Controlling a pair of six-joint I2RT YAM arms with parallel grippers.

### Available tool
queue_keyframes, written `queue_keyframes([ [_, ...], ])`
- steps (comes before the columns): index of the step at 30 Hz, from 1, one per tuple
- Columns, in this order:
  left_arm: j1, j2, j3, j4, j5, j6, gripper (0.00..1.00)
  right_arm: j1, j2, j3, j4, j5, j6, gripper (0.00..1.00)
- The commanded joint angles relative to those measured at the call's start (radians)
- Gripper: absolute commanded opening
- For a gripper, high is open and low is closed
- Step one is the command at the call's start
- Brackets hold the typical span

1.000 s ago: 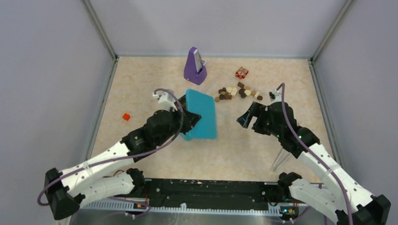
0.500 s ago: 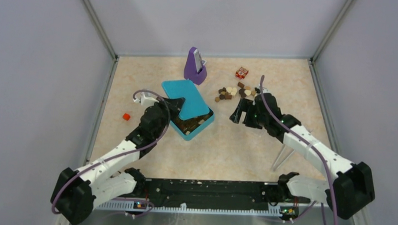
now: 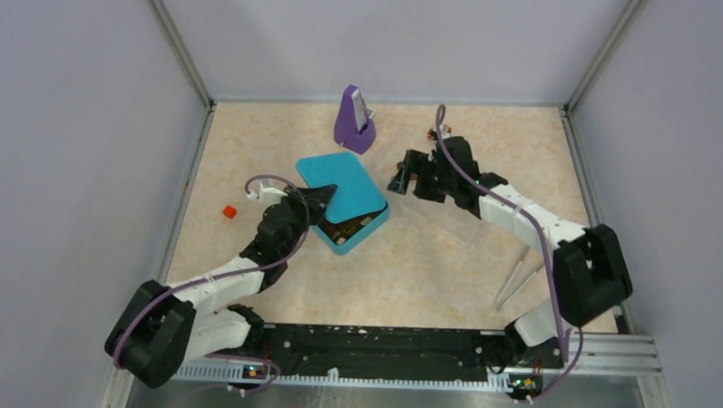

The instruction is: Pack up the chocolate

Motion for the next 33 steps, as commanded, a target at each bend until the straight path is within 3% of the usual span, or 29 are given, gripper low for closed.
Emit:
queue_keyframes([
  [1, 0.007, 0.011, -0.016, 0.177, 0.019, -0.02, 0.12, -0.048, 0.144, 0.143, 0.149, -0.184, 0.038, 0.84],
  [5, 0.008, 0.022, -0.024, 0.178, 0.009, 0.006, 0.13, -0.072, 0.295, 0.266, 0.161, -0.305, 0.05, 0.84],
  [12, 0.007, 0.054, -0.065, 0.229, 0.005, 0.003, 0.14, -0.074, 0.429, 0.362, 0.157, -0.345, 0.049, 0.84],
  [19, 0.007, 0.129, -0.093, 0.329, 0.031, -0.018, 0.14, -0.073, 0.491, 0.381, 0.146, -0.346, 0.031, 0.84],
  [33, 0.009, 0.1, -0.157, 0.316, 0.017, -0.026, 0.18, -0.046, 0.535, 0.31, 0.301, -0.51, 0.123, 0.84],
])
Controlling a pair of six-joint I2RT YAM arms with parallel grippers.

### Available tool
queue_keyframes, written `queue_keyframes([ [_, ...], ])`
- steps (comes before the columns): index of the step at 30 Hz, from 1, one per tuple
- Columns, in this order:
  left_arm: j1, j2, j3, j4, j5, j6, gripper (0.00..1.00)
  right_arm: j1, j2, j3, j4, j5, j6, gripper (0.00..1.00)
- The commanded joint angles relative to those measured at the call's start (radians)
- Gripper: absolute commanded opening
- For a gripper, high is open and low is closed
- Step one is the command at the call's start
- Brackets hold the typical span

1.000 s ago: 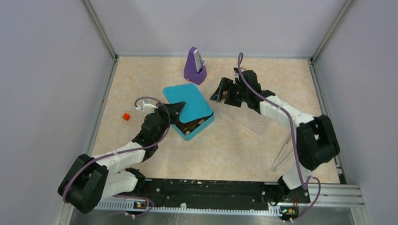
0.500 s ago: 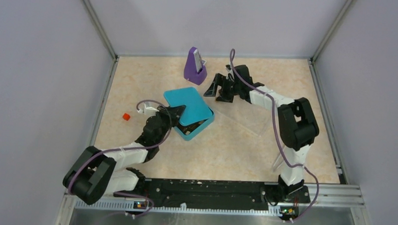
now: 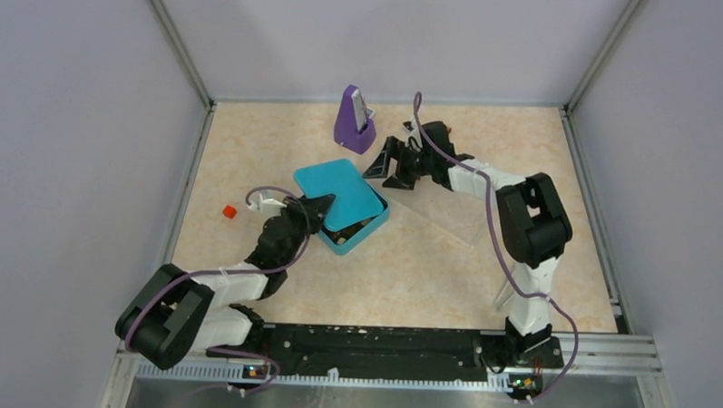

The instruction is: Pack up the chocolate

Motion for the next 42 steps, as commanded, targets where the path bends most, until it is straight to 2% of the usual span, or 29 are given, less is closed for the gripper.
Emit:
queue_keyframes([
  [1, 0.003, -0.027, -0.037, 0.062, 0.008, 0.0, 0.18, 0.028, 0.014, -0.012, 0.086, -0.055, 0.025, 0.84],
  [9, 0.005, -0.096, -0.07, 0.046, 0.018, 0.032, 0.16, 0.052, -0.005, -0.087, 0.11, -0.017, 0.031, 0.84],
  [18, 0.013, -0.177, -0.06, 0.052, 0.039, 0.05, 0.17, 0.052, -0.035, -0.091, 0.09, 0.001, 0.011, 0.84],
  [32, 0.037, -0.196, -0.091, 0.039, 0.067, 0.007, 0.17, 0.074, -0.133, -0.331, 0.373, -0.11, 0.215, 0.84],
  [39, 0.04, -0.277, -0.124, -0.041, 0.081, 0.007, 0.17, 0.092, -0.181, -0.373, 0.469, -0.152, 0.295, 0.84],
  [42, 0.04, -0.323, -0.152, -0.063, 0.088, -0.002, 0.17, 0.093, -0.195, -0.367, 0.445, -0.13, 0.284, 0.84],
])
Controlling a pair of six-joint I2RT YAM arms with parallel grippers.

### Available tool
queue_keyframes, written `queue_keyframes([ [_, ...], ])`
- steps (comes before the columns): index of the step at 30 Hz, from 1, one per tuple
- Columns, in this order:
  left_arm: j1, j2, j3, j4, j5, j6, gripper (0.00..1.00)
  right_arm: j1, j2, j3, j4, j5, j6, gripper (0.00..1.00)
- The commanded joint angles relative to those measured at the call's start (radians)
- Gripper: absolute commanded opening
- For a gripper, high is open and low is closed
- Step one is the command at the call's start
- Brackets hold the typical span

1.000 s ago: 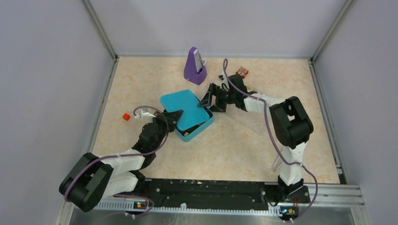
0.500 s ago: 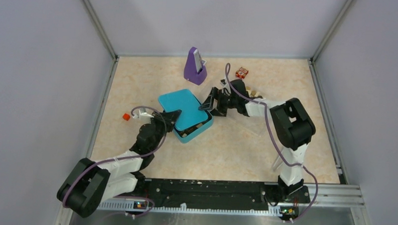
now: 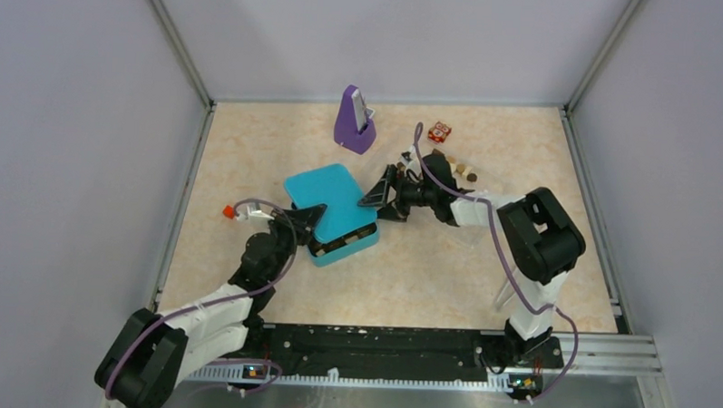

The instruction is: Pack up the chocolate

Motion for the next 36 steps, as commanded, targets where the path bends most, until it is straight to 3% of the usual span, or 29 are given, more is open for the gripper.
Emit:
queue_keyframes([
  [1, 0.006, -0.072, -0.042, 0.012, 0.021, -0.013, 0.17, 0.019, -0.077, 0.014, 0.051, 0.002, 0.005, 0.84],
  [14, 0.024, -0.113, -0.1, -0.065, 0.09, -0.013, 0.16, 0.02, -0.065, 0.058, -0.027, 0.023, -0.051, 0.84],
  [30, 0.053, -0.132, -0.155, 0.089, 0.136, -0.083, 0.12, 0.023, -0.074, 0.046, -0.05, 0.038, -0.077, 0.84],
  [36, 0.056, -0.048, -0.138, 0.103, 0.194, -0.062, 0.13, 0.023, -0.074, 0.044, -0.042, 0.046, -0.072, 0.84],
])
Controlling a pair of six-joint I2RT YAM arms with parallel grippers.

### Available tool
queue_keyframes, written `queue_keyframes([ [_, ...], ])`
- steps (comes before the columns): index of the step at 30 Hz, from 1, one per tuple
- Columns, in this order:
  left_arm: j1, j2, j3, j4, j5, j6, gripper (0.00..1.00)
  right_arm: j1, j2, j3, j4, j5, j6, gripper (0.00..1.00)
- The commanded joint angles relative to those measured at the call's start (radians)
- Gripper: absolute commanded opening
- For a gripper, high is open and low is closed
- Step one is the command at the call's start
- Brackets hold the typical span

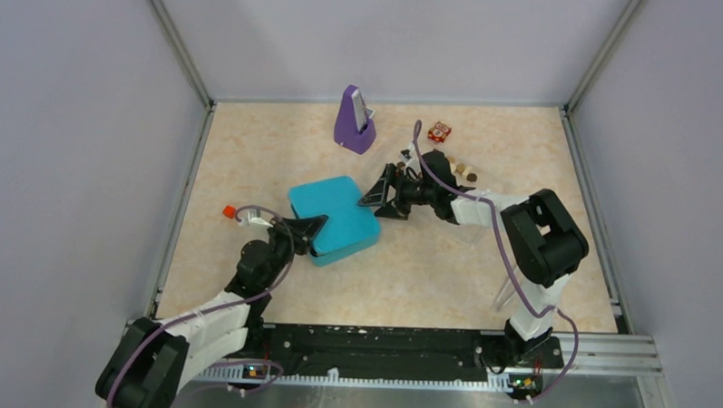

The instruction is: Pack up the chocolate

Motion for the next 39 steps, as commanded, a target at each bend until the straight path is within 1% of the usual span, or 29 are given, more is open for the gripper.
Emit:
queue_keyframes([
  [1, 0.006, 0.075, -0.045, 0.113, 0.059, 0.011, 0.13, 0.013, -0.038, 0.022, 0.026, 0.013, -0.017, 0.84],
  [5, 0.006, 0.169, -0.039, 0.186, 0.092, 0.008, 0.1, 0.014, -0.039, 0.023, 0.027, 0.012, -0.019, 0.84],
  [8, 0.006, 0.194, -0.046, 0.225, 0.093, 0.007, 0.08, 0.013, -0.039, 0.022, 0.023, 0.012, -0.022, 0.84],
  [11, 0.006, 0.155, -0.038, 0.182, 0.08, 0.037, 0.08, 0.013, -0.04, 0.02, 0.02, 0.01, -0.025, 0.84],
  [16, 0.006, -0.017, 0.019, -0.05, 0.01, 0.116, 0.09, 0.013, -0.04, 0.027, 0.02, -0.001, -0.028, 0.84],
  [19, 0.007, -0.082, 0.01, -0.111, -0.047, 0.128, 0.11, 0.015, -0.027, 0.039, 0.02, -0.011, -0.03, 0.84],
  [23, 0.01, -0.088, -0.01, -0.107, -0.052, 0.103, 0.12, 0.027, -0.004, 0.061, 0.014, -0.022, -0.034, 0.84],
  [25, 0.01, -0.077, -0.047, -0.095, -0.048, 0.095, 0.12, 0.032, 0.001, 0.069, 0.008, -0.02, -0.039, 0.84],
  [39, 0.016, -0.045, -0.036, -0.119, -0.048, 0.119, 0.14, 0.038, 0.015, 0.08, -0.007, -0.013, -0.047, 0.84],
])
